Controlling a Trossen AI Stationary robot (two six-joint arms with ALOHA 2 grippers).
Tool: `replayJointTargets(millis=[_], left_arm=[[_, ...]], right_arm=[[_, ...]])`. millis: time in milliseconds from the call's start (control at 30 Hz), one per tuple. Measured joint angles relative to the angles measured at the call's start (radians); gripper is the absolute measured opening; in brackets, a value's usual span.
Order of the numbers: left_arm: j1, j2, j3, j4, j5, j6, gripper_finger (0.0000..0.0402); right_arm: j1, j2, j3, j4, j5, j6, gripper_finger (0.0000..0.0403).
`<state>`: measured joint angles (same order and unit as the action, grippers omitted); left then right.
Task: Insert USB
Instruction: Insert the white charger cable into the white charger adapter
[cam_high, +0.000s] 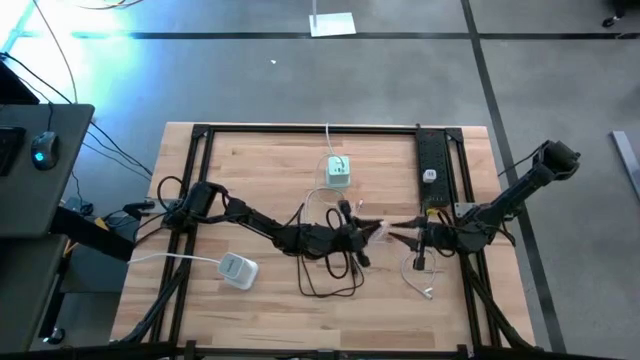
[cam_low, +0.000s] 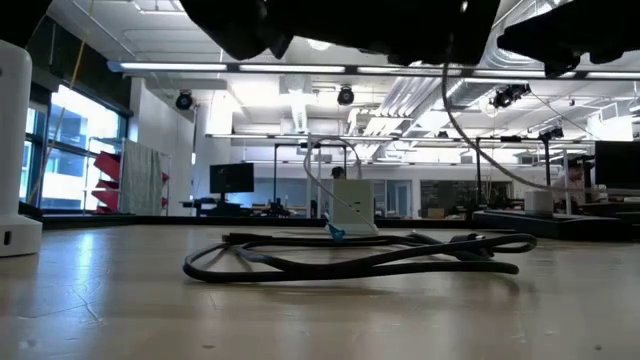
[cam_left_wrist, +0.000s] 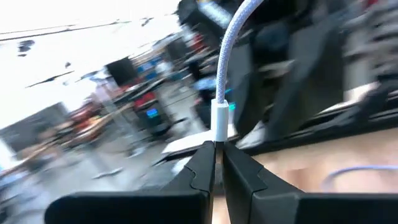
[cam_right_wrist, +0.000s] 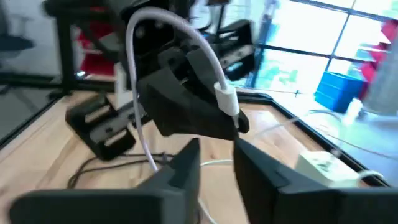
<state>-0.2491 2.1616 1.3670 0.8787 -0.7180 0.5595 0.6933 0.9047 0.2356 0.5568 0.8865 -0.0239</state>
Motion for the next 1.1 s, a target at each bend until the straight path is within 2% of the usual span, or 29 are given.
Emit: replayJointTargets(millis=[133, 300, 433, 500, 700, 800, 900, 1100], left_arm=[[0.000, 0.000, 0.000, 0.017, -0.117, 0.037, 0.0000], [0.011, 0.000, 0.000, 0.014, -0.135, 0.005, 0.0000], [0.020, 0.000, 0.000, 0.011, -0.152, 0.003, 0.0000], [0.022, 0.000, 0.000, 0.011, -0.166, 0.004, 0.0000], [0.029, 0.000, 0.000, 0.010, -0.193, 0.010, 0.0000], [0.029, 0.000, 0.000, 0.009, -0.198, 0.021, 0.0000], [0.027, 0.000, -0.001, -0.001, -0.212, 0.030, 0.0000], [0.023, 0.001, -0.001, -0.008, -0.230, 0.047, 0.0000]], right_arm=[[0.000, 0.007, 0.000, 0.001, 0.036, 0.075, 0.0169], [-0.024, 0.089, 0.000, 0.106, 0.115, 0.010, 0.0197], [-0.074, 0.164, 0.001, 0.271, 0.128, -0.081, 0.0199], [-0.102, 0.191, 0.024, 0.291, 0.130, -0.108, 0.0200], [-0.165, 0.278, 0.147, 0.218, 0.111, -0.140, 0.0200], [-0.186, 0.314, 0.198, 0.174, 0.157, -0.134, 0.0196], [-0.194, 0.334, 0.220, 0.164, 0.212, -0.134, 0.0185], [-0.196, 0.335, 0.223, 0.162, 0.216, -0.084, 0.0148]])
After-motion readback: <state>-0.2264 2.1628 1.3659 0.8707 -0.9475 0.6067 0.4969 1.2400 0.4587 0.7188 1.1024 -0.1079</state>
